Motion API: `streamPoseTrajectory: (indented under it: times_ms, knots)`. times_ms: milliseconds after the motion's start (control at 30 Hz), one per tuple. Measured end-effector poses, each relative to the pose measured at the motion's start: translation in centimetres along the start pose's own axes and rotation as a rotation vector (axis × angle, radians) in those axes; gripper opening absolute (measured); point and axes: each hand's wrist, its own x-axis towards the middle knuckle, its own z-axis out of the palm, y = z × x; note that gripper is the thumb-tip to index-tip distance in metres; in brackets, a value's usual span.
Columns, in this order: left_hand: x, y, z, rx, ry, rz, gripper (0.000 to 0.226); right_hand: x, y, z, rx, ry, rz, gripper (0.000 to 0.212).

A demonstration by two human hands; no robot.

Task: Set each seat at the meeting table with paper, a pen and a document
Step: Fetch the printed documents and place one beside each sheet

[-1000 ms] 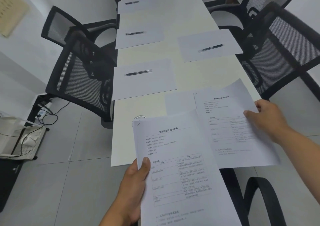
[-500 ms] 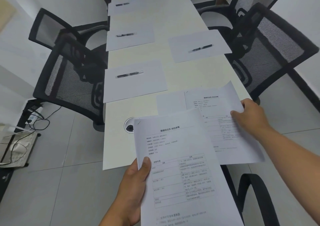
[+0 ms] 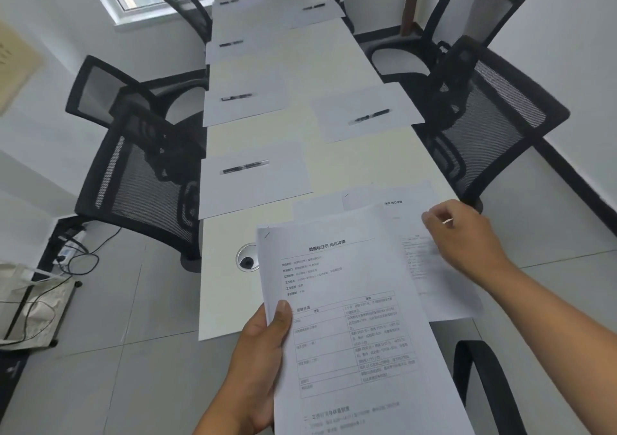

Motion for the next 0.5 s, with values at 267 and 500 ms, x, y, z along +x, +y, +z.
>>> streamPoseTrajectory:
  times_ms: [267,500]
  knots:
    - [-3.9,3.8,1.8,0.047,-0.045,0.097,0.033,-10.9,-7.7,-4.7,0.441,-0.331,-0.059,0.041]
    - [-8.7,7.2,1.7,0.056,-0.020,0.211,0.032,-15.4,-12.5,-7.6,0.589,-0.368,-0.067,0.012]
